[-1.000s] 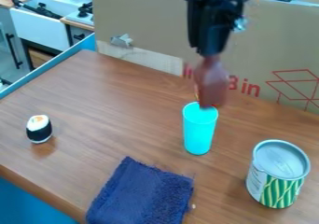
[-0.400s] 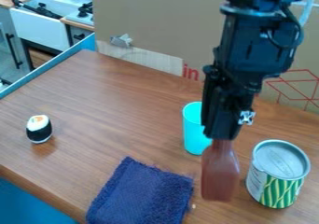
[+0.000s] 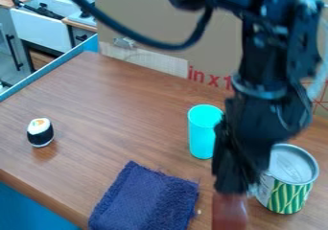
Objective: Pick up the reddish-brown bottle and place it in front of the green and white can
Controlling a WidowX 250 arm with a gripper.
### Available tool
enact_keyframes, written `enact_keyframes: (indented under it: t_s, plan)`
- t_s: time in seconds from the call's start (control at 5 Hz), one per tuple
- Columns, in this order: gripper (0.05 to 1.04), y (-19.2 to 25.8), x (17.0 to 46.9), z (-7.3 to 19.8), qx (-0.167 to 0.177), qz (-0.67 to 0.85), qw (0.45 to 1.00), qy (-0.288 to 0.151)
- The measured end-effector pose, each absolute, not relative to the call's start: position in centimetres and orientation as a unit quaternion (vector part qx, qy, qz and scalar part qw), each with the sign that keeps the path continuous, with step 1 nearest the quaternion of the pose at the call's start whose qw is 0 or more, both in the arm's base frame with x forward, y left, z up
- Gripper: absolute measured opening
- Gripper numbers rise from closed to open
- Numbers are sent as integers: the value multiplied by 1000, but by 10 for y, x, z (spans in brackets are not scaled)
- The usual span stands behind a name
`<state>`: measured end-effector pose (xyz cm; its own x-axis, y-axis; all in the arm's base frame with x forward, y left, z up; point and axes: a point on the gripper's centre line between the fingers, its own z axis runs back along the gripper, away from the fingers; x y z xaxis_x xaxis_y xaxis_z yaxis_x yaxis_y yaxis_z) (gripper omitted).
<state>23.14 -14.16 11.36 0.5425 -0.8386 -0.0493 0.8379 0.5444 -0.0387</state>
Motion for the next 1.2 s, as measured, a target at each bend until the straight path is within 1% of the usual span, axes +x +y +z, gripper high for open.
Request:
enact_keyframes:
  t_s: [0.2, 0.4, 0.6, 0.8, 1.0, 1.2]
  plan:
    - [344, -150, 220, 99, 18, -485, 874, 26]
    - [345, -156, 212, 94, 24, -495, 868, 27]
    - [344, -155, 209, 92, 21, -494, 869, 22]
    - [386, -154, 208, 92, 20, -486, 873, 23]
    - [691, -149, 213, 94, 9, -465, 885, 27]
    - [969, -153, 224, 113, 1, -452, 892, 7]
